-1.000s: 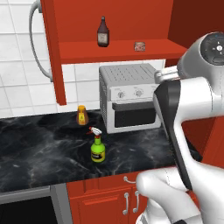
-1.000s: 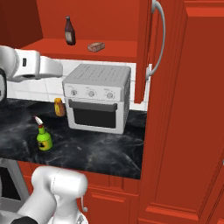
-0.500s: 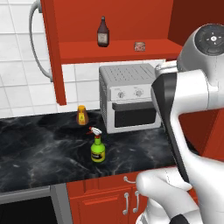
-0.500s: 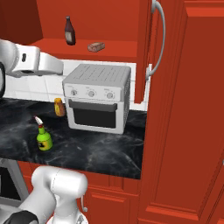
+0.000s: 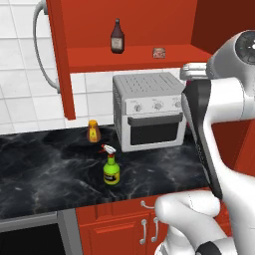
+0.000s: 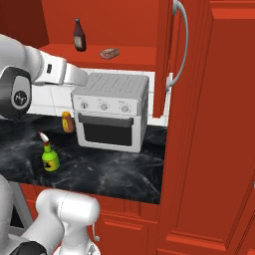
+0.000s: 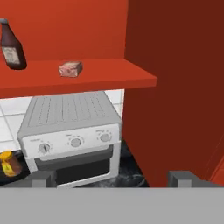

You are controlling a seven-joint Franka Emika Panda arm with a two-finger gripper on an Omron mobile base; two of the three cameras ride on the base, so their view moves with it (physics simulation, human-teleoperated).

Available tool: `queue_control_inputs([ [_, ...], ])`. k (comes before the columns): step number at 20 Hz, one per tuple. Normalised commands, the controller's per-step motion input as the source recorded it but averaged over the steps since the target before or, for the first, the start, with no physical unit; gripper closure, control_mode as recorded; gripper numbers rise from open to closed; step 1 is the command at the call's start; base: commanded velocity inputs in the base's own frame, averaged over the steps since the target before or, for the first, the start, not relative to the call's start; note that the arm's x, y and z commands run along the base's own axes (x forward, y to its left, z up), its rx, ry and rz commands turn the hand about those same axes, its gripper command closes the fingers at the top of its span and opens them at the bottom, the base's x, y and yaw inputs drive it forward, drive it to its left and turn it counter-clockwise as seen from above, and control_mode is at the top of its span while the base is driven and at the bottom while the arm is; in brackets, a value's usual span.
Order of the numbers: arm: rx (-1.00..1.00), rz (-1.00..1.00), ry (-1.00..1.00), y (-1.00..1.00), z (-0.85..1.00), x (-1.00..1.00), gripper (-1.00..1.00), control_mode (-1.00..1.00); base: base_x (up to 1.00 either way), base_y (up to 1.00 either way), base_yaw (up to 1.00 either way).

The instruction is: Pick the bar soap and spray from the cabinet and place them on the counter.

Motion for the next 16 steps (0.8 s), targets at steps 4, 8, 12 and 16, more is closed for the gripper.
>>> queue_control_inputs([
  [4, 0.15, 0.00, 0.00, 0.00, 0.26, 0.38, -1.00, -1.00, 0.00, 0.00, 0.00],
  [8, 0.12, 0.00, 0.00, 0.00, 0.28, 0.29, -1.00, -1.00, 0.00, 0.00, 0.00],
  [12, 0.02, 0.00, 0.00, -0.02, 0.13, 0.25, -1.00, -1.00, 0.00, 0.00, 0.00],
  [16, 0.06, 0.02, -0.02, 0.00, -0.03, 0.35, -1.00, -1.00, 0.00, 0.00, 0.00],
])
